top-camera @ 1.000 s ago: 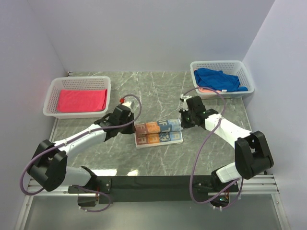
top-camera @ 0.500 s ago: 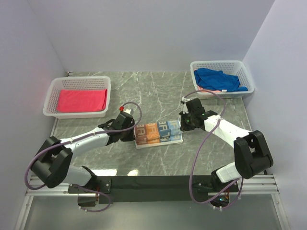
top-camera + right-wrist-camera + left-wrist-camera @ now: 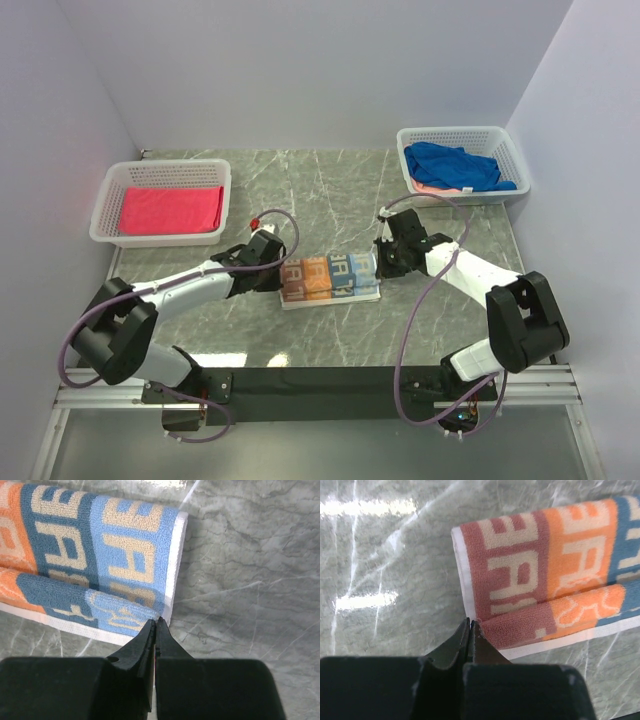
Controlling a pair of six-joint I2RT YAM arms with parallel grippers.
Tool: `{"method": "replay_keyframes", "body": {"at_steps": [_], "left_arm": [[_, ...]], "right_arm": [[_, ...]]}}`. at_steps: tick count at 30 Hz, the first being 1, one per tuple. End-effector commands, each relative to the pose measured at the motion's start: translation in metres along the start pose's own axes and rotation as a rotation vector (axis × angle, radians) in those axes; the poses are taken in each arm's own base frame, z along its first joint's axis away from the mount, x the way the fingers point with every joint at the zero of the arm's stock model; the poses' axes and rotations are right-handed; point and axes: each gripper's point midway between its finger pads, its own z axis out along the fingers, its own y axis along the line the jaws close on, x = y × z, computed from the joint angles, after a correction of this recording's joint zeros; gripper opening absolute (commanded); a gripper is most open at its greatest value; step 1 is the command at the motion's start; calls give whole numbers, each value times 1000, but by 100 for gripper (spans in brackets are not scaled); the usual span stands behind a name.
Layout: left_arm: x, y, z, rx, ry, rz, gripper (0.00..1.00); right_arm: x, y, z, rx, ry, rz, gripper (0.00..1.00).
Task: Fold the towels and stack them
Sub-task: Fold the towel
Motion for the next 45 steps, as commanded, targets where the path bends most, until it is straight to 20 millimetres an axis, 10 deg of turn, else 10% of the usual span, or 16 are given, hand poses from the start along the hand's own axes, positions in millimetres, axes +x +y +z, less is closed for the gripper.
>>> {"method": "replay_keyframes", "body": {"at_steps": [1, 4, 8, 12, 15, 22, 28, 35, 45], "left_arm": [[5, 16, -1, -83, 21, 35, 1], [10, 14, 0, -81, 34, 41, 5], [10, 9, -9, -68, 34, 41, 19], [-3, -3, -32, -22, -9, 35, 72], [-17, -13, -56, 26, -56, 26, 79], [-40, -56, -85, 178, -112, 26, 74], [-35, -73, -55, 143, -76, 53, 64], [13, -65, -8, 65, 41, 65, 55], [76, -9, 1, -55, 141, -56, 47]], "right_arm": [[12, -11, 1, 50, 41, 32, 0], [14, -9, 1, 40, 47, 40, 4], [10, 0, -10, 20, 20, 15, 37], [-10, 20, -43, -14, -69, -36, 54], [-22, 32, -66, -43, -133, -53, 56], [-51, 53, -69, -120, -271, 30, 45], [-48, 49, -35, -119, -293, 150, 43], [-2, 51, 0, -166, -158, 191, 43], [76, 43, 16, -203, -13, 333, 39]]}}
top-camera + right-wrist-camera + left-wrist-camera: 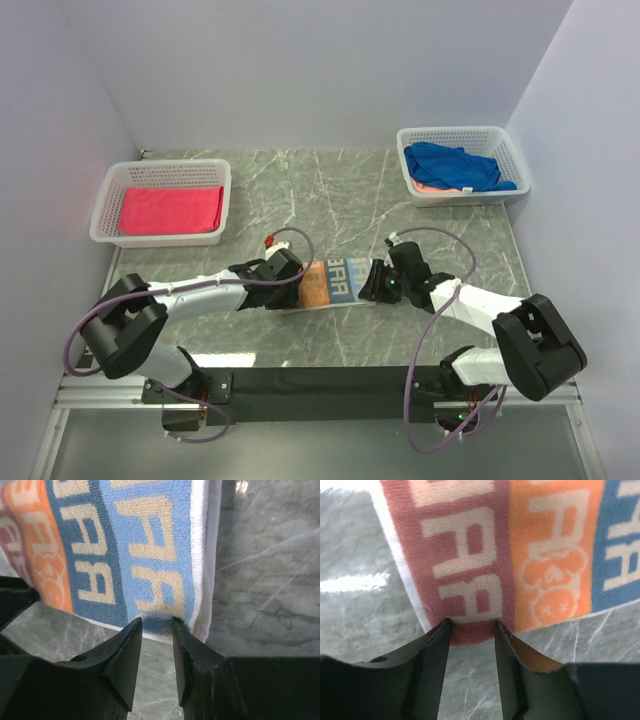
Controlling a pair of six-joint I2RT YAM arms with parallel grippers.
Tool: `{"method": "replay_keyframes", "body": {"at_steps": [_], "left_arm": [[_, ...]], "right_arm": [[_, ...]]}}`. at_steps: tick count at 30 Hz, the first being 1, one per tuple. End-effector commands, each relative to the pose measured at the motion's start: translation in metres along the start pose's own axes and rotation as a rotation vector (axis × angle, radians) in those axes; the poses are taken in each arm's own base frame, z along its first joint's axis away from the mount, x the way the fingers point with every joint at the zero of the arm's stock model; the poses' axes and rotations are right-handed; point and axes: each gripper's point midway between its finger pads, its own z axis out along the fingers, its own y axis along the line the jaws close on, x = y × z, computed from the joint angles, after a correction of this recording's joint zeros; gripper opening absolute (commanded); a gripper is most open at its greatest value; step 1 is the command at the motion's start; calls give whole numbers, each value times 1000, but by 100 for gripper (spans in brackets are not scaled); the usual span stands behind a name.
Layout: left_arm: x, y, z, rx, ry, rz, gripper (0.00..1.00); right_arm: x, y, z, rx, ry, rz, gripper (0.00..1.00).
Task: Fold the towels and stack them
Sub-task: Fold the towel
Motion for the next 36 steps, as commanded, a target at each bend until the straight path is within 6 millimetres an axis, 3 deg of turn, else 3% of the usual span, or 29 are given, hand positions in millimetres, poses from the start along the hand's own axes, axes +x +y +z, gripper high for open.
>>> {"method": "replay_keyframes", "body": {"at_steps": [1, 6, 10, 14, 17, 19, 22, 25, 30, 34, 36], "left_arm": [[24, 24, 2, -65, 36, -78, 46], [30, 34, -2, -80, 34, -112, 43], [17, 28, -16, -46, -17, -126, 49], [-9, 11, -39, 0, -81, -140, 61], [-26, -3, -56, 37, -114, -142, 62], [-32, -9, -59, 58, -128, -146, 62], [-34, -9, -51, 47, -133, -162, 59], [-24, -1, -35, 15, -124, -186, 54], [4, 31, -9, -56, -76, -245, 49], [19, 39, 9, -11, -2, -283, 49], [17, 37, 11, -6, 3, -286, 50]], "right_arm": [[26, -10, 0, 2, 48, 82, 39], [28, -18, -7, 15, 5, 123, 38], [20, -12, -17, -9, -37, 105, 38], [-8, 28, -39, -163, -131, 47, 38], [-20, 49, -50, -237, -161, 30, 38], [-28, 66, -54, -316, -190, 30, 38], [-30, 71, -45, -346, -184, 62, 38], [-20, 59, -27, -324, -158, 131, 39], [7, 14, -1, -159, -109, 261, 39], [6, -17, 2, -71, -134, 354, 40], [-1, -28, 1, -31, -156, 380, 40]]}}
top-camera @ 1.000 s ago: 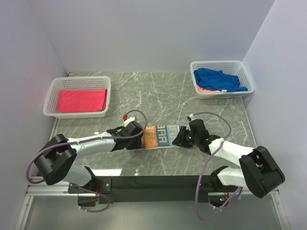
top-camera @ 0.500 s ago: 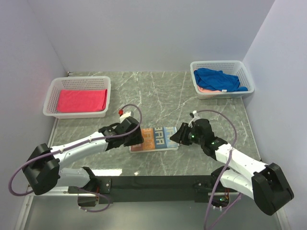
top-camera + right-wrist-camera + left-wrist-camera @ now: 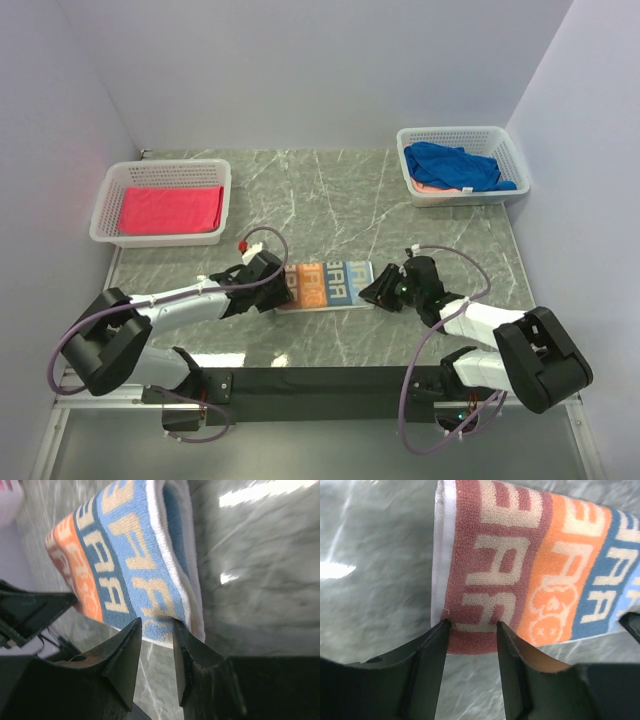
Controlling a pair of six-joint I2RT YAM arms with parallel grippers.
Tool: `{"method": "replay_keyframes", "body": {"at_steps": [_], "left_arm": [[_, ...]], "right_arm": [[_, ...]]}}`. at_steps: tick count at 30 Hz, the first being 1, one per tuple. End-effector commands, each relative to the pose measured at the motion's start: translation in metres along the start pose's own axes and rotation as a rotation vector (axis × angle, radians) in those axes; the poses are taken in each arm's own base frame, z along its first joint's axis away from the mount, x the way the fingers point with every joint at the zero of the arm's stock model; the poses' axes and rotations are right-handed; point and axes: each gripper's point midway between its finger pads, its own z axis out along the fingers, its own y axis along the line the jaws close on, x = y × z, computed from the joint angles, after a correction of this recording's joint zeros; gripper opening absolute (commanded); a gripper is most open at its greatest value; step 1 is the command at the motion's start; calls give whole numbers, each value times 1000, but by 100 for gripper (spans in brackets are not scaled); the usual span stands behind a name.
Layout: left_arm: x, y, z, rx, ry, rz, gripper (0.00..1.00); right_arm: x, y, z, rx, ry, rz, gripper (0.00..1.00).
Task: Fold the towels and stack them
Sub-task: Fold the towel, then neatly place the folded towel into the bin
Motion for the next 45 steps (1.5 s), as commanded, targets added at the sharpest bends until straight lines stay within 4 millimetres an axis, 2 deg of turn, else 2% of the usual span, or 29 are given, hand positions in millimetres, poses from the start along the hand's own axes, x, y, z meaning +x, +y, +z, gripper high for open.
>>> {"method": "replay_keyframes", "body": {"at_steps": [1, 3, 4, 6, 7, 8, 9, 10, 11, 12, 13, 15, 16, 18, 19, 20, 22, 23, 25, 26, 27, 28, 31, 37, 45], "left_arm": [[15, 15, 13, -33, 64, -5, 51], [12, 10, 8, -17, 61, -8, 54], [5, 0, 0, 16, 42, -12, 56], [-3, -4, -10, 16, 23, -4, 62], [-16, -18, -21, 54, -10, -2, 64], [-21, -22, -28, 63, -25, 3, 69], [-28, -25, -33, 62, -42, 7, 74], [-37, -33, -45, 76, -62, 14, 79], [-44, -34, -50, 74, -77, 12, 88], [-51, -35, -54, 75, -92, 11, 91], [-59, -36, -61, 79, -106, 20, 93], [-78, -28, -68, 72, -141, 9, 99], [-83, -22, -70, 59, -146, 5, 99], [-102, -7, -74, 39, -174, -13, 99], [-103, -1, -74, 41, -164, -18, 99], [-112, 13, -74, 16, -172, -47, 99], [-117, 27, -76, 11, -172, -42, 99], [-128, 41, -78, -14, -191, -73, 99], [-137, 62, -81, -44, -203, -95, 99], [-139, 68, -82, -45, -201, -101, 99], [-142, 72, -84, -48, -207, -102, 99], [-144, 78, -84, -56, -210, -92, 99], [-149, 95, -85, -89, -234, -96, 99], [-145, 98, -78, -71, -227, -93, 99], [-148, 97, -79, -60, -231, -85, 99]], "right_arm": [[-19, -30, -1, 121, -92, 56, 40], [-25, -28, -4, 122, -103, 36, 40], [-34, -21, -6, 113, -129, 14, 40], [-36, -15, -10, 106, -125, -61, 40], [-47, -1, -13, 85, -150, -103, 40], [-50, 3, -16, 91, -149, -185, 41], [-45, 5, -18, 107, -121, -230, 41], [-55, 22, -22, 88, -146, -287, 42], [-53, 24, -25, 99, -123, -367, 44], [-53, 32, -26, 94, -118, -413, 52], [-51, 53, -27, 67, -113, -473, 58], [-46, 63, -28, 79, -91, -572, 69], [-38, 79, -25, 58, -74, -623, 71], [-29, 87, -22, 74, -45, -710, 76], [-26, 99, -16, 70, -28, -747, 76], [-4, 106, -13, 60, 23, -828, 76], [10, 122, 1, 76, 54, -928, 76], [32, 128, 4, 69, 100, -1008, 76], [49, 139, 22, 88, 138, -1104, 76], [66, 146, 26, 78, 164, -1154, 75], [71, 147, 31, 98, 174, -1180, 72], [77, 153, 43, 104, 187, -1209, 70], [96, 164, 61, 111, 210, -1309, 68], [111, 164, 87, 155, 260, -1422, 61], [119, 152, 106, 203, 304, -1476, 56]]}}
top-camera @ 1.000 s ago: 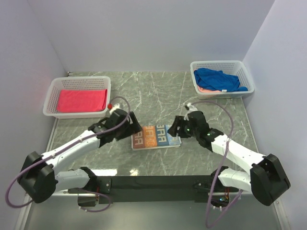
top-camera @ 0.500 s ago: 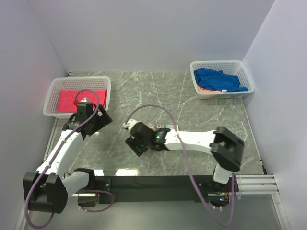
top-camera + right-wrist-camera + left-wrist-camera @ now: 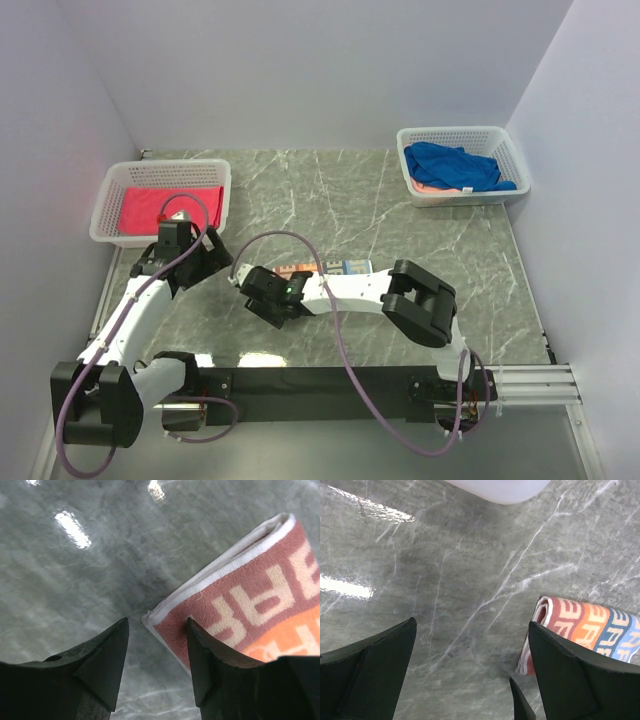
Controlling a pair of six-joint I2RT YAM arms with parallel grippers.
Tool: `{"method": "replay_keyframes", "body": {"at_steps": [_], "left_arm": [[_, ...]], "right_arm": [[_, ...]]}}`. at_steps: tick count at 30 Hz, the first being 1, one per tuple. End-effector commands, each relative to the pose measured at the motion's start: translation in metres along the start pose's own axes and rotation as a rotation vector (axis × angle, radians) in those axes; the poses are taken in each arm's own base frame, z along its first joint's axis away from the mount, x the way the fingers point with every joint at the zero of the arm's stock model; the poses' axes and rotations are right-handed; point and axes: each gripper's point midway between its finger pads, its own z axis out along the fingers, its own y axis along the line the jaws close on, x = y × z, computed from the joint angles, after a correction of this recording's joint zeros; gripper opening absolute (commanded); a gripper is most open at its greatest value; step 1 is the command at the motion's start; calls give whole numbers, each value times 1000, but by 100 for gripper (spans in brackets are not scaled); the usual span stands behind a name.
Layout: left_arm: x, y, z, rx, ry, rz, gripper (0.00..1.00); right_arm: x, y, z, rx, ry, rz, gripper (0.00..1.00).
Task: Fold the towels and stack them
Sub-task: Neatly place the folded towel into the bin
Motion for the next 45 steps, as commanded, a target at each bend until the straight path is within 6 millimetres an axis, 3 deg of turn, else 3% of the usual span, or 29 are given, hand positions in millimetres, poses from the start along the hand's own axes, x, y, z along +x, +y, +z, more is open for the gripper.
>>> {"method": "replay_keyframes", "body": {"at_steps": [1, 7, 9, 11, 12, 17, 23, 28, 34, 41, 44, 45], "left_arm": [[-10, -8, -3, 45, -32, 24, 99], [-7, -13, -3, 78, -27, 31, 99], [-4, -15, -2, 94, -15, 25, 99], [-2, -20, -1, 120, 1, 20, 99], [3, -22, 0, 137, 22, 16, 99], [21, -42, 1, 257, 109, -29, 99], [49, -69, 3, 377, 160, -104, 99], [74, -91, 5, 411, 199, -110, 99], [88, -106, 17, 418, 224, -165, 99], [118, -89, 45, 308, 283, -241, 97], [125, -82, 51, 292, 281, -292, 91], [124, -81, 52, 292, 274, -306, 84]], "right_arm": [[-5, -1, 2, 26, 14, -46, 56], [21, 0, 17, 43, 98, -70, 36], [30, -3, 21, 61, 115, -62, 21], [25, -2, 21, 54, 74, -37, 1], [23, -3, 15, 44, 51, -21, 0], [-19, -2, -10, -49, -166, 105, 0], [-51, -12, -41, -177, -376, 256, 0], [-56, -19, -53, -197, -449, 311, 0], [-53, -15, -50, -222, -453, 312, 0], [-48, -15, -46, -219, -448, 321, 0], [-47, -14, -46, -220, -450, 325, 0], [-47, -14, -45, -220, -449, 327, 0]]}}
